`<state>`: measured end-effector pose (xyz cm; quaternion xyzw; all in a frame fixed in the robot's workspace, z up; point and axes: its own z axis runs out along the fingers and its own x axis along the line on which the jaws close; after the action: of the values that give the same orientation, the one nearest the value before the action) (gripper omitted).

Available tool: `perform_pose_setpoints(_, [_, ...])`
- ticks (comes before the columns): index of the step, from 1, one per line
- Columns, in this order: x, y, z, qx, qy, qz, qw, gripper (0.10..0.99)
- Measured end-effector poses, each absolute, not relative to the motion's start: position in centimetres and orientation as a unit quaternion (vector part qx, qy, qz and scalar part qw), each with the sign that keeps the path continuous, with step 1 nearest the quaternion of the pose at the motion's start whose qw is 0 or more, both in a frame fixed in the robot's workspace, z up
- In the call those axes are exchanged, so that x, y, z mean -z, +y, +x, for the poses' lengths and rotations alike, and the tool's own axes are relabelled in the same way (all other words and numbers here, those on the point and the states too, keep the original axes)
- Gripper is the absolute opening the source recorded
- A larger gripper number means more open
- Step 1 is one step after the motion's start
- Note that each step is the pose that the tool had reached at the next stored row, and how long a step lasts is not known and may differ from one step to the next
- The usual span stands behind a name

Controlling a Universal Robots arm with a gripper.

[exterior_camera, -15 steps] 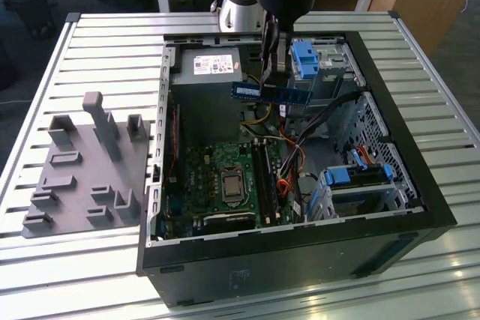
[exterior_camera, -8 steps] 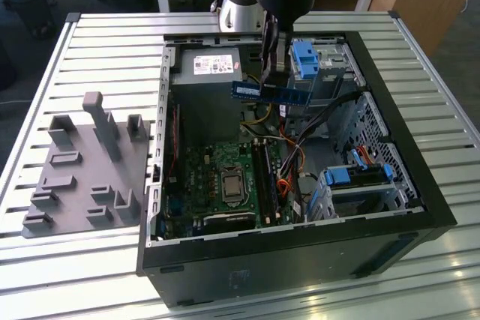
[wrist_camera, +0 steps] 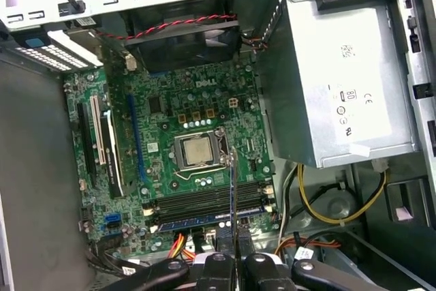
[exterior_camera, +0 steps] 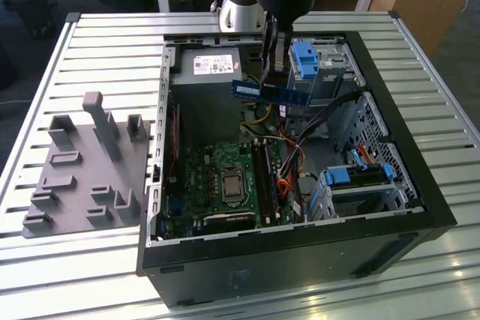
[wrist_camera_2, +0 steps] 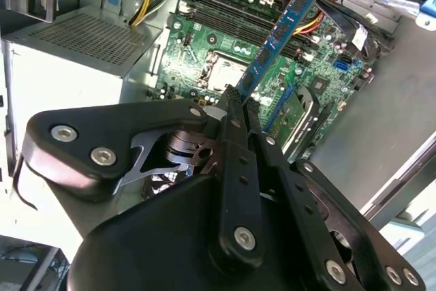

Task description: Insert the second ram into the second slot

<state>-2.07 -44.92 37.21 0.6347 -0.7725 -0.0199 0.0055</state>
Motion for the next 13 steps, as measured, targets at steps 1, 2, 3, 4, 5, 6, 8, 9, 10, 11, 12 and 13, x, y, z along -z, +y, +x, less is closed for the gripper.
perform_pose_setpoints(1, [-37.22,-44.92,-2.07,0.020,-0.774,0.633,0.005,0.137])
perform_pose_setpoints(2, [-37.21,-44.92,-2.07,0.020,-0.776,0.631,0.005,0.137])
perform_pose_setpoints(3, [-37.21,-44.92,-2.07,0.020,-0.778,0.628,0.005,0.137])
perform_pose_setpoints(4, [-37.21,-44.92,-2.07,0.020,-0.780,0.625,0.005,0.137])
perform_pose_setpoints(5, [-37.21,-44.92,-2.07,0.020,-0.782,0.623,0.005,0.137])
perform_pose_setpoints(6, [-37.21,-44.92,-2.07,0.020,-0.784,0.620,0.005,0.137])
perform_pose_setpoints(8, [-37.21,-44.92,-2.07,0.020,-0.789,0.614,0.005,0.137])
perform_pose_setpoints(9, [-37.21,-44.92,-2.07,0.020,-0.791,0.611,0.005,0.137])
perform_pose_setpoints(10, [-37.22,-44.92,-2.07,0.020,-0.794,0.607,0.005,0.137])
perform_pose_setpoints(11, [-37.21,-44.92,-2.07,0.020,-0.797,0.604,0.005,0.137])
perform_pose_setpoints(12, [-37.21,-44.92,-2.07,0.020,-0.799,0.601,0.005,0.137])
perform_pose_setpoints(13, [-37.21,-44.92,-2.07,0.020,-0.801,0.598,0.005,0.137])
